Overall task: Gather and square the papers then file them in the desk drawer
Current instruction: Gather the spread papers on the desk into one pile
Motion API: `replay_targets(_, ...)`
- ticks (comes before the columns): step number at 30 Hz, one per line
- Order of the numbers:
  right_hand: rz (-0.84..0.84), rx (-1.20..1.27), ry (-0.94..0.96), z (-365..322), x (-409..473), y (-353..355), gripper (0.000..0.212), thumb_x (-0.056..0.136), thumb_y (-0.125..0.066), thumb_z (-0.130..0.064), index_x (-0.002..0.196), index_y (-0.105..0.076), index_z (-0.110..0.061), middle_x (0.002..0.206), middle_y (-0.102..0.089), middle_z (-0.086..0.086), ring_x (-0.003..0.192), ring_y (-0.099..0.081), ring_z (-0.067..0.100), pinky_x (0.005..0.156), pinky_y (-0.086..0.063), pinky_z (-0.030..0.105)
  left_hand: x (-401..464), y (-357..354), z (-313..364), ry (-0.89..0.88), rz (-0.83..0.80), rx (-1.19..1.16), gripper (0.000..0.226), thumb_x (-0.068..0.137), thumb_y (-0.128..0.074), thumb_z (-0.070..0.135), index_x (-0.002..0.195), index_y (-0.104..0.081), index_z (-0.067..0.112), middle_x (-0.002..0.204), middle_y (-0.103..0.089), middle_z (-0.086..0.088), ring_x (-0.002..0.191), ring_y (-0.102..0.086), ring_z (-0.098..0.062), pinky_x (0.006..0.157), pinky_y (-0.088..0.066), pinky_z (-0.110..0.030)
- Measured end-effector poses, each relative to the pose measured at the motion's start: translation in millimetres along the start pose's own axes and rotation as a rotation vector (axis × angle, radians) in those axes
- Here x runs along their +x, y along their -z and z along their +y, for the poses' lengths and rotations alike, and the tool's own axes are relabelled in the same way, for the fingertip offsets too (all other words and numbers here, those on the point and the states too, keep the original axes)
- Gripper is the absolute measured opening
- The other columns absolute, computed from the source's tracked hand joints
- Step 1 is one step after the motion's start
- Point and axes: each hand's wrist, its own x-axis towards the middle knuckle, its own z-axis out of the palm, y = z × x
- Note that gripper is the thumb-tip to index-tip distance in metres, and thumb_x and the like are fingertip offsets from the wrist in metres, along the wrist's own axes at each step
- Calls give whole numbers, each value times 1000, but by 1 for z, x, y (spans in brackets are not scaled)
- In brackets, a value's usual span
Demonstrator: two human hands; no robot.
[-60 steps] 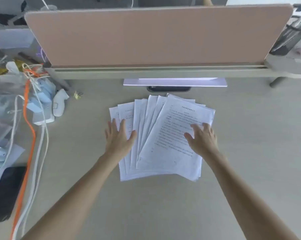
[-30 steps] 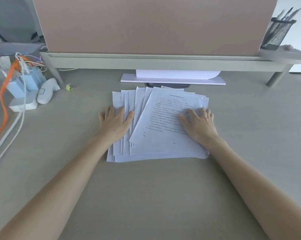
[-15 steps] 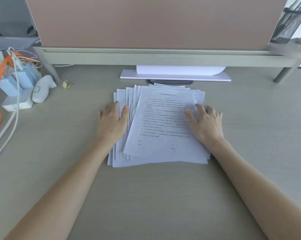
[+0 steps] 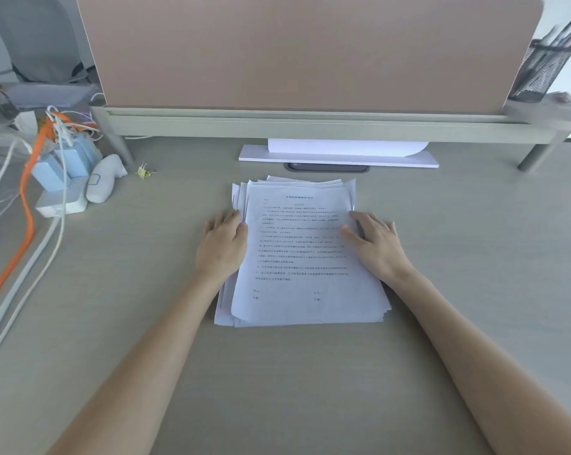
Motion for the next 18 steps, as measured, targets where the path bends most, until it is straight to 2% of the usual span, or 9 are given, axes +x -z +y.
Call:
replay_targets(2,-23,42,-19,-1,1,1,50,99,-42,-45,141,-50,-18,136,-57,1,123,-39,17,115,-20,39,-1,1,1,27,-4,-41,23,99,-32,25,96,-49,9,112,-55,-5,114,-42,-33,83,-35,-38)
replay_targets(5,50,125,-43,1,2,-1,44,95,-44,-40,128,-55,-12,105,-63,3,98,-43,17,107,-31,41,-3,2,4,37,-17,-111,32,100,-33,27,104,-55,4,114,-59,-9,124,-40,-30,95,-36,-41)
replay_targets(7,157,108,-86,5,4,-4,34,98,-48,-26,120,-58,-2,101,-65,12,98,-51,30,91,-38,38,-4,3,5,27,35,-126,30,98,-37,27,91,-58,6,97,-63,-11,109,-49,-28,92,-41,-41)
replay_targets(9,211,39,-91,8,5,-8,27,97,-46,-18,109,-65,-3,99,-67,13,100,-54,37,82,-36,34,-6,5,7,59,94,-137,25,96,-41,25,71,-47,29,77,-55,2,87,-49,-21,76,-38,-34)
replay_targets(10,217,10,-74,8,5,-9,27,97,-45,-15,106,-68,-5,98,-68,12,99,-54,37,81,-37,33,-7,6,8,77,101,-135,28,96,-42,23,70,-41,35,72,-50,9,83,-47,-18,73,-35,-32)
replay_targets(12,210,-24,-52,8,6,-10,29,96,-44,-11,105,-70,-6,97,-69,13,97,-54,38,80,-39,35,-7,6,8,82,98,-152,23,95,-42,17,78,-51,29,74,-58,8,83,-53,-22,73,-40,-35)
replay_targets(14,205,-41,-25,8,6,-12,28,96,-44,-8,106,-70,-4,96,-70,14,99,-54,39,80,-41,37,-6,6,4,60,93,-157,20,93,-40,14,88,-57,22,89,-69,-7,90,-60,-28,75,-46,-40)
replay_targets(17,167,-40,8,11,5,-12,26,96,-47,-8,111,-68,-4,98,-72,14,106,-54,38,84,-41,37,-5,5,2,84,85,-187,30,95,-40,20,109,-66,20,100,-69,-6,95,-62,-25,71,-42,-34)
replay_targets(18,151,-23,8,11,5,-11,28,96,-48,-8,116,-67,-7,102,-73,14,110,-54,37,86,-40,35,-5,6,3,82,82,-199,29,95,-40,22,108,-66,20,98,-70,-7,93,-61,-25,71,-42,-35)
